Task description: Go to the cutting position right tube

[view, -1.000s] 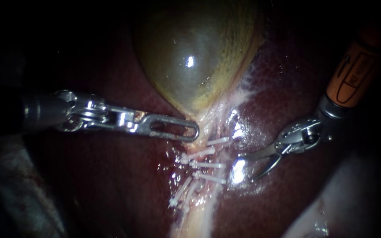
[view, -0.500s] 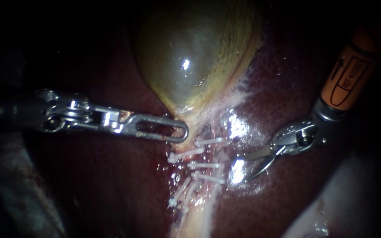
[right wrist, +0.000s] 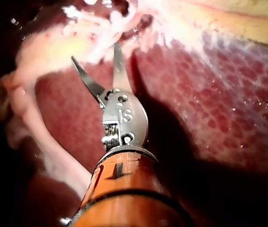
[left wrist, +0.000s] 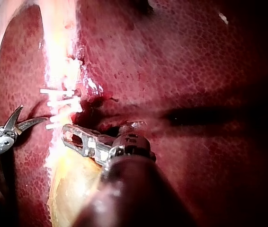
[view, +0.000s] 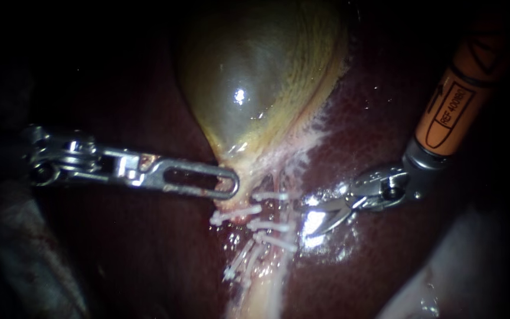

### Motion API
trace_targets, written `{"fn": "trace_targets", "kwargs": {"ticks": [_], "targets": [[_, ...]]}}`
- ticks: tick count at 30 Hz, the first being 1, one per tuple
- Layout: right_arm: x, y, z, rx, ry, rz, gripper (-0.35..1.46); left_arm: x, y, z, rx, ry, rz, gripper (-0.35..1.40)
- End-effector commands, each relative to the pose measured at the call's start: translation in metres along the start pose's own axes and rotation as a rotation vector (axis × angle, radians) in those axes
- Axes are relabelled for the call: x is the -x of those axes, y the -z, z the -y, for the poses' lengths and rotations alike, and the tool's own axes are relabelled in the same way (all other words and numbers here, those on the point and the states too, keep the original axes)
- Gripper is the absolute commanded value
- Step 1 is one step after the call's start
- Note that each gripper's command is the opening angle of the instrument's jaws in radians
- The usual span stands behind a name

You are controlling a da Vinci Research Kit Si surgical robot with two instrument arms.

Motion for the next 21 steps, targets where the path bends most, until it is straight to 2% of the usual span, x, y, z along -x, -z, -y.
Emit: {"fn": "trace_targets", "kwargs": {"ticks": [1, 5, 13, 21], "targets": [[-0.0001, -0.0001, 0.0000, -0.003, -0.014, 0.001, 1.20, 0.0001, 0.0001, -0.0002, -0.001, 0.001, -0.001, -0.35], [-0.0003, -0.0005, 0.0000, -0.002, -0.074, -0.001, 1.20, 0.0002, 0.0003, -0.0007, -0.001, -0.003, -0.001, -0.35], [-0.0005, -0.0010, -0.0001, -0.001, -0.123, -0.004, 1.21, 0.0003, 0.0005, -0.0017, 0.002, -0.007, -0.003, -0.35], [-0.0006, -0.0013, 0.0000, -0.001, -0.170, -0.006, 1.18, 0.0003, 0.0006, -0.0020, 0.005, -0.006, -0.005, -0.35]]}}
